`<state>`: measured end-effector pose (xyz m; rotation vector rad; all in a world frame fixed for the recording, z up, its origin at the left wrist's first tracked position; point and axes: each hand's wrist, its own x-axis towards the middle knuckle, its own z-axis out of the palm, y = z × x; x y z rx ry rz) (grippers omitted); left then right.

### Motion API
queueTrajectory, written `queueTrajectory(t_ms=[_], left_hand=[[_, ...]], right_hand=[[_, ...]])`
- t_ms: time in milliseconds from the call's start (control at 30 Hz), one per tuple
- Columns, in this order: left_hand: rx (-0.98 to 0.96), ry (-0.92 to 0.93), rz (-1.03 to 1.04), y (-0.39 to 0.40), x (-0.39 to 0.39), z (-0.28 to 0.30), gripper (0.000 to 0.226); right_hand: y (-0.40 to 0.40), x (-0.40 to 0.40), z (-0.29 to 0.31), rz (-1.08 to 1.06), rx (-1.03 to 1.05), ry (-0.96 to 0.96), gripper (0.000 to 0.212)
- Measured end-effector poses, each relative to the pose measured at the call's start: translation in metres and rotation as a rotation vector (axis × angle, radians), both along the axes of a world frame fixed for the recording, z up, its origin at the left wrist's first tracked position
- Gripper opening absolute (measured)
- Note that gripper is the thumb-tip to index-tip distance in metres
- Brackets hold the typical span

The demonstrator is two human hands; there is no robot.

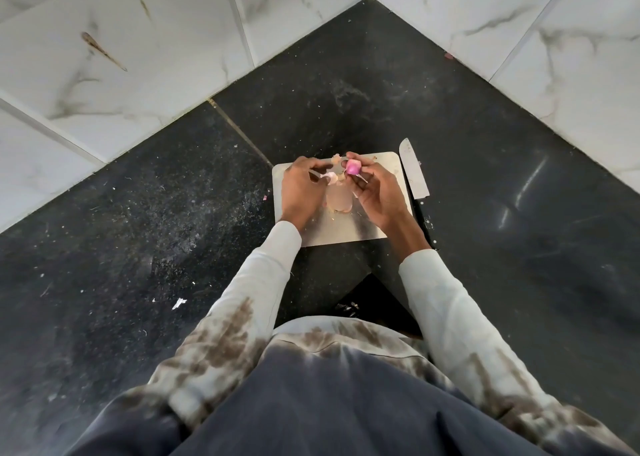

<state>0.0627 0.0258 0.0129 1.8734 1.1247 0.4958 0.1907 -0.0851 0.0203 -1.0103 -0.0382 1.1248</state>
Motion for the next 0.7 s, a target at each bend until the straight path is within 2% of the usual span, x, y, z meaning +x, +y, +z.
queueTrajectory(t_ms=[100, 200, 367, 533, 700], left_hand=[[-0.200, -0.178, 0.053, 0.001, 0.003, 0.009, 0.012], [-0.369, -0.315, 0.016, -0.001, 0.003, 0.015, 0.018], [-0.457, -0.368, -0.039, -0.002, 0.003, 0.017, 0.034], [-0.573, -0.468, 0.043, -0.001, 0.001, 0.016, 0.020], [-0.657, -0.464, 0.111, 0.000, 0.001, 0.015, 0.025]], right_hand=[[0.004, 0.001, 0.000, 0.020, -0.018, -0.135, 0.034], [0.007, -0.001, 0.003, 0.047, -0.064, -0.334, 0.038], [0.009, -0.005, 0.015, 0.057, -0.179, -0.648, 0.039], [0.010, -0.004, 0.020, 0.094, -0.189, -0.752, 0.042], [0.012, -0.003, 0.020, 0.105, -0.208, -0.828, 0.038]])
